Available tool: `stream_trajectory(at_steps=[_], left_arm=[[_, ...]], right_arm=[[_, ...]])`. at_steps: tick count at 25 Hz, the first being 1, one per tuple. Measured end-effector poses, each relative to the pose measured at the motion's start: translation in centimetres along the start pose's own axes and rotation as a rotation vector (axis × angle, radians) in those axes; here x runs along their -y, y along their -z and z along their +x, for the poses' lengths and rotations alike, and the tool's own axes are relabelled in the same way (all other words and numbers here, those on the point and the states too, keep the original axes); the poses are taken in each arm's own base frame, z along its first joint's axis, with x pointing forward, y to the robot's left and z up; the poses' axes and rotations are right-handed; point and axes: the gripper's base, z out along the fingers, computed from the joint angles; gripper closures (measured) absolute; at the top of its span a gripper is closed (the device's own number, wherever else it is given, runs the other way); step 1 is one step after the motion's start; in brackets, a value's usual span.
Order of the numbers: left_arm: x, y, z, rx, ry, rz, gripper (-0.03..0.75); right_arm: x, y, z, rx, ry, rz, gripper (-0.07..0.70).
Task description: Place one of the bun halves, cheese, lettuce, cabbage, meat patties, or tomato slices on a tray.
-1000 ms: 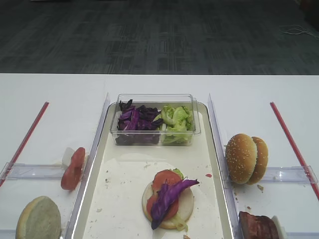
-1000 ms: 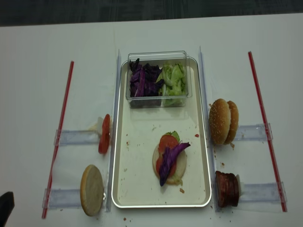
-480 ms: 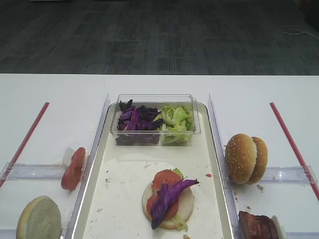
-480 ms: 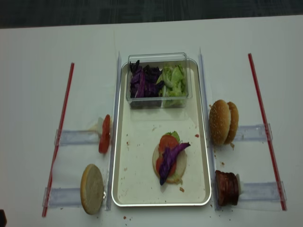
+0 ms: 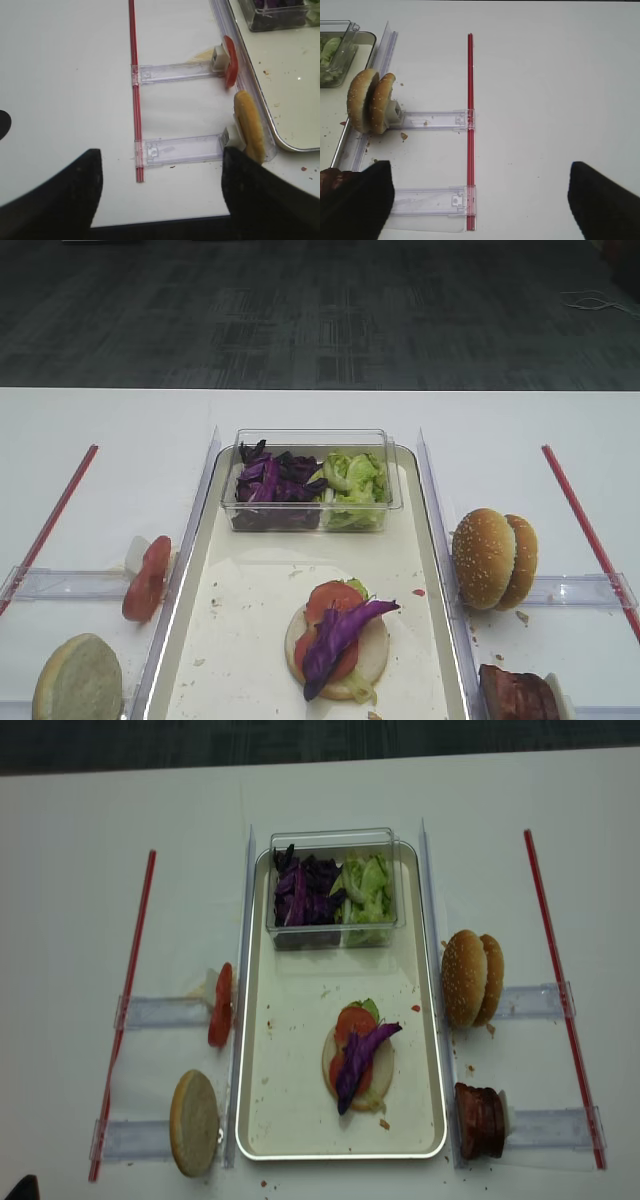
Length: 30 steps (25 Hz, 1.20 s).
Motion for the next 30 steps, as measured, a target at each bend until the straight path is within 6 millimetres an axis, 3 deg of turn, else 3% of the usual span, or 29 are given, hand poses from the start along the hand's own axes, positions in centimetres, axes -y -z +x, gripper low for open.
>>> stream_trajectory(at_steps=[7,30], left_arm=[[-0.17,-0.96,-0.15,0.040,-0.016,-0.023,0.241],[-0.17,-0.96,-0.26,0.052,-0.017,-0.023,0.241]], right_arm=[[0.00,0.00,0.00,0.000,0.000,0.000,-0.061],[0.00,0.00,0.00,0.000,0.000,0.000,-0.061]])
